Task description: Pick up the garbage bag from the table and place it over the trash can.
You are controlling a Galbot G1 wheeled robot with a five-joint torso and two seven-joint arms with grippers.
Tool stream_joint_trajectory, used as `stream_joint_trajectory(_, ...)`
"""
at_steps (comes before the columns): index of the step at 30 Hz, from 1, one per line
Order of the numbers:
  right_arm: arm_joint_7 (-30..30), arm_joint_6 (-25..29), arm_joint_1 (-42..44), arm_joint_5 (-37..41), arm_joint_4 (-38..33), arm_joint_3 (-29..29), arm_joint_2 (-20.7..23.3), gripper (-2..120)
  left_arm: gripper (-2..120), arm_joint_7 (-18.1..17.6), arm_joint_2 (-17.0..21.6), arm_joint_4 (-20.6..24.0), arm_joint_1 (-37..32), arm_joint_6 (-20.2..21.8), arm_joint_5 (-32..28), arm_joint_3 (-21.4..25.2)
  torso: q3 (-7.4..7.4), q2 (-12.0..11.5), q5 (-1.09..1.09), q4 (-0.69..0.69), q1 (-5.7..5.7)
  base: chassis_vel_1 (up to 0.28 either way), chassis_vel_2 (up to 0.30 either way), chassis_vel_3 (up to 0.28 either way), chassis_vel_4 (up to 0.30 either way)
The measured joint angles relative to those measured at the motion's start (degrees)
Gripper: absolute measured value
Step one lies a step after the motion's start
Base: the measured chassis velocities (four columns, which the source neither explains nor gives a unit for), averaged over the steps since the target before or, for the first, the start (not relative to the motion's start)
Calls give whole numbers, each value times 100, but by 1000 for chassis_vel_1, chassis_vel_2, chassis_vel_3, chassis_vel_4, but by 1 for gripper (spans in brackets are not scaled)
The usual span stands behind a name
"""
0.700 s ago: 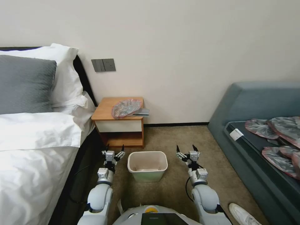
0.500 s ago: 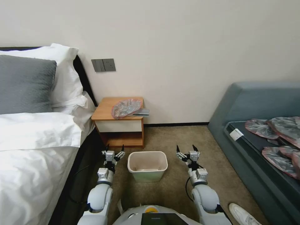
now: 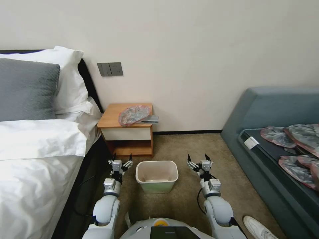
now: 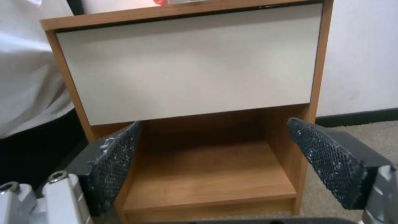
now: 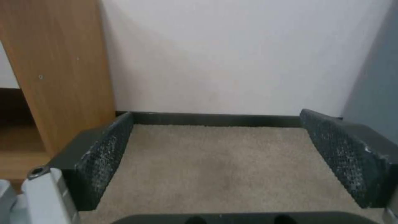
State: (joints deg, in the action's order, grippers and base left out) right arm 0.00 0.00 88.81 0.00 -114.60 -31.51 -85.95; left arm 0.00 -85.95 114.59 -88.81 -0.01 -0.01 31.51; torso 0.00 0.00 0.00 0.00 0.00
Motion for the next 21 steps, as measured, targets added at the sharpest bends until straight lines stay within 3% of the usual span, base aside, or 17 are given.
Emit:
stream_joint_trajectory(16, 0, -1, 3, 7, -14, -2, 2, 100, 92, 1, 10, 0, 7, 0, -16, 1, 0, 0, 1, 1, 0, 0, 0, 0, 0)
stream_joint_trajectory(21, 39, -37, 113, 260, -477, -207, 143, 100, 99, -23, 298, -17, 274, -156, -539, 125, 0, 0, 0, 1, 0, 0, 0, 0, 0)
